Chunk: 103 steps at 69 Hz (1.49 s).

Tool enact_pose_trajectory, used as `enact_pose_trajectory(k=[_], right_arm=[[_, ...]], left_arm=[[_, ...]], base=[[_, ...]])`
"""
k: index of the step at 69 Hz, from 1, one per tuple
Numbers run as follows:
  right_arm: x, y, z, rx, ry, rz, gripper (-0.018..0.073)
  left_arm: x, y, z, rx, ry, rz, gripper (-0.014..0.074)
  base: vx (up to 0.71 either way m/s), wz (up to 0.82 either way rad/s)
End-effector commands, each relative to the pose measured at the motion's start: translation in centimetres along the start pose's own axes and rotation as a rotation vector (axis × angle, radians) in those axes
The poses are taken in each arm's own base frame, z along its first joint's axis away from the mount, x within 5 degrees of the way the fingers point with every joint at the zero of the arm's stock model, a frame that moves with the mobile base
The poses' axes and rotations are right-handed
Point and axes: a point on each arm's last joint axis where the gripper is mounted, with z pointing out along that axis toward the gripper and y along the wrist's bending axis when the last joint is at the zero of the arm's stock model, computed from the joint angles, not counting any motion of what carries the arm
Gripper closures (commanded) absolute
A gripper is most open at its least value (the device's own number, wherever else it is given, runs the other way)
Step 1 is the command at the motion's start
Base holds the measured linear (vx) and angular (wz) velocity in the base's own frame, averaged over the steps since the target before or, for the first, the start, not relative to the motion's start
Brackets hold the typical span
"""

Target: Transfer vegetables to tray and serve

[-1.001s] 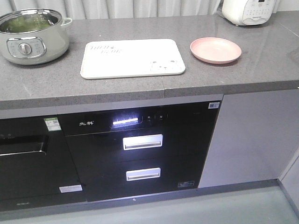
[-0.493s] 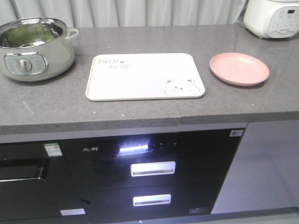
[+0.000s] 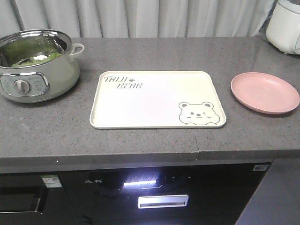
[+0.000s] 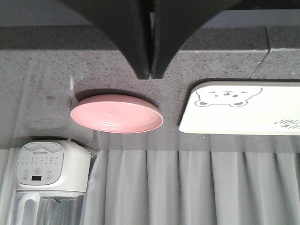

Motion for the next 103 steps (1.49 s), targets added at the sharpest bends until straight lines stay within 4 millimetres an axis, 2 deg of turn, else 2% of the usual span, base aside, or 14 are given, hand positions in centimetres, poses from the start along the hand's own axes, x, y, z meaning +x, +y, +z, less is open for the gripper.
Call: enact_pose_trajectory(k=[1,103], right_arm=[[-0.59,0.01,0.01,0.000,-0.070,-0.010,0.0564],[-0.59,0.01,0.01,0.000,-0.070,-0.010,0.0564]], left_arm=[[-0.21,-0.01,-0.04,0.004,-0.066,-0.009,0.0603],[-0.21,-0.01,-0.04,0.004,-0.066,-0.009,0.0603]], base=[[0.20,0.01],[0.09,-0.02]])
